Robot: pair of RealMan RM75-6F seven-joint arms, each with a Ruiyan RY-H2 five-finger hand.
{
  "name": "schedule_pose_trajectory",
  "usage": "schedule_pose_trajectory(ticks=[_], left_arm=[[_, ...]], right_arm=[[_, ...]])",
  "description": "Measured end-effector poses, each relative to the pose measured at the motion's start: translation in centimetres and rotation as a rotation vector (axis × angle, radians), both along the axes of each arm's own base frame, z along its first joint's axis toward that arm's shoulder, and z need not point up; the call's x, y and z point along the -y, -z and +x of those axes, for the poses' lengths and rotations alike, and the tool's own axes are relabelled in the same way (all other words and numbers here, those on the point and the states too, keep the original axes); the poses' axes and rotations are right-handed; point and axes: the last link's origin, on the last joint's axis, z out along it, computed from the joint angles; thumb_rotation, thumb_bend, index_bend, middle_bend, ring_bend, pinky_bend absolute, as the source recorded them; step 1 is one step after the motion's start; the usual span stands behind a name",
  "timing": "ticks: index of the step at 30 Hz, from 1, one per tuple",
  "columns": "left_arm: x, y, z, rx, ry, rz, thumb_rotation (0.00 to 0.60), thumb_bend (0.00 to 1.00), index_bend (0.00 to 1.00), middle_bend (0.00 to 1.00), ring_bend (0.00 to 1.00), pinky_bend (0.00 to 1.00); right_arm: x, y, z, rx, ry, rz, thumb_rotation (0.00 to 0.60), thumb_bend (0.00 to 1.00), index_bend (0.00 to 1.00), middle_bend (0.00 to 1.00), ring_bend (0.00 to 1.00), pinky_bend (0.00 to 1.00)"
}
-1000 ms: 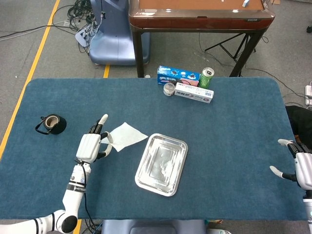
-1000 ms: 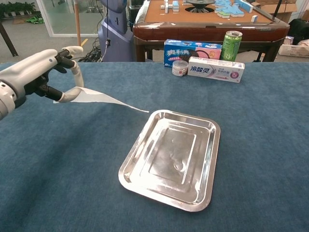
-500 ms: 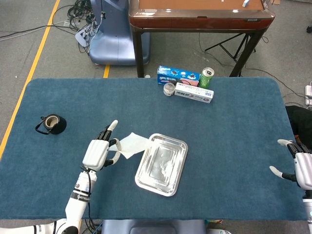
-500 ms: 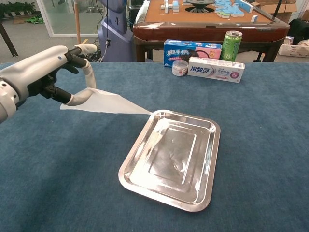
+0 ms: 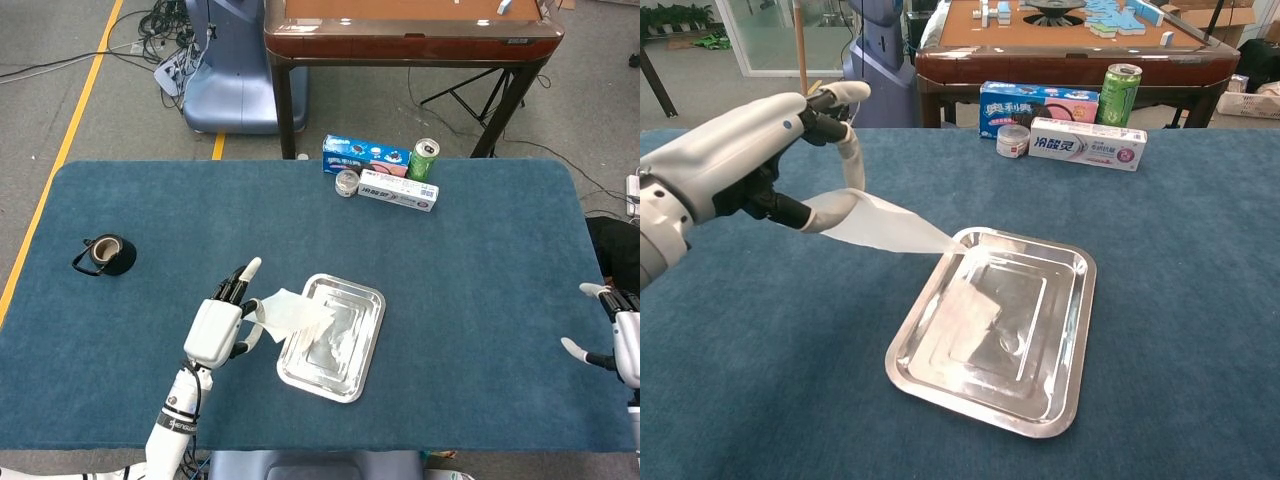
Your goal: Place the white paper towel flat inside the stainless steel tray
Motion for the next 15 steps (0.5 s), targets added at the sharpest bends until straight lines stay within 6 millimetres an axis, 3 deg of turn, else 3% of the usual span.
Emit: schedule_pose_trajectory(ticks=[15], left_arm=[[3.1,1.7,1.9,-0.041,0.104,-0.034,0.6,0.46,0.63,0.02,0.0,0.16]], right_arm=[[0.0,-0.5,-0.2,-0.01,0.012,-0.023,0.6,0.11,0.27,0.32,0.25,0.41]])
